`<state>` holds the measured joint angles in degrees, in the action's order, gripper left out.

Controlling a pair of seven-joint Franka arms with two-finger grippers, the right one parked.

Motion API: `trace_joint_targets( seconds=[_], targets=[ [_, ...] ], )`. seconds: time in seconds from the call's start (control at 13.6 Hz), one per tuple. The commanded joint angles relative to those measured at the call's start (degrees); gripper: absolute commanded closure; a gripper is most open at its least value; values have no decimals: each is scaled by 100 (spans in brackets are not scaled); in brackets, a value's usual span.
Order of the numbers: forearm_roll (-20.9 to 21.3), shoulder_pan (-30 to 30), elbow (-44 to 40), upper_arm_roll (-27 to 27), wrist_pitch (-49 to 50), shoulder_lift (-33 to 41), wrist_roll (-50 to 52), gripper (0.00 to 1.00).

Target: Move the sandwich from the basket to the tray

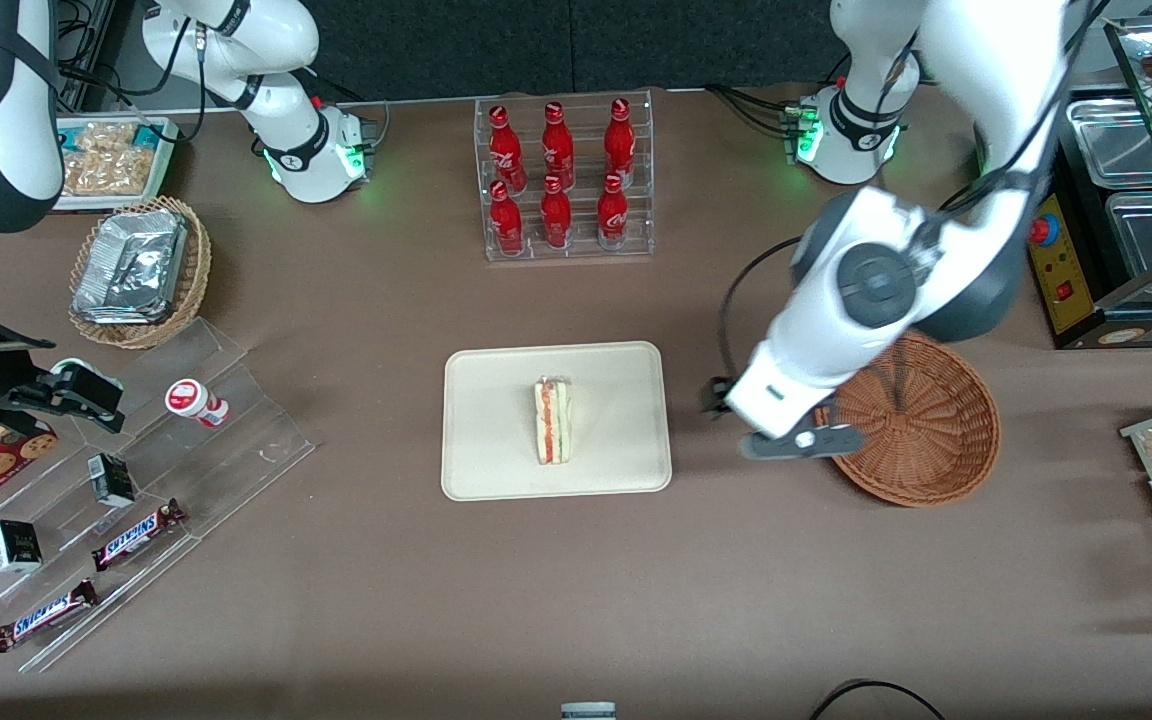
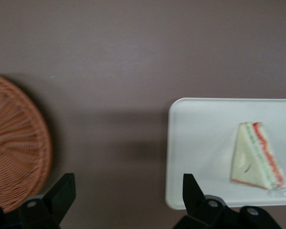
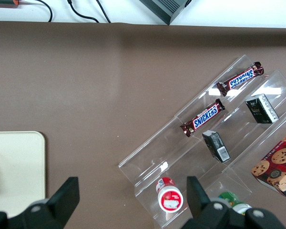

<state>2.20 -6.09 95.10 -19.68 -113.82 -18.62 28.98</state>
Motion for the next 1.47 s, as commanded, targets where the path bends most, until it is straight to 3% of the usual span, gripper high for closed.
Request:
trace_joint_targets(
  seconds=[0.0, 0.22, 0.59, 0.88, 1.17, 1.39],
  targets=[
    [-481, 633, 1210, -18, -96, 1129, -819, 1],
    [-598, 1249, 1337, 17, 533, 1694, -1639, 1],
    [-466, 1664, -384, 87, 2424, 1642, -1702, 0],
    [-299, 1708, -589, 447, 2488, 1695, -2764, 0],
    [-229, 1647, -782, 430, 2514, 1633, -2687, 0],
    [52, 1173, -774, 544, 2523, 1633, -2196, 0]
  ],
)
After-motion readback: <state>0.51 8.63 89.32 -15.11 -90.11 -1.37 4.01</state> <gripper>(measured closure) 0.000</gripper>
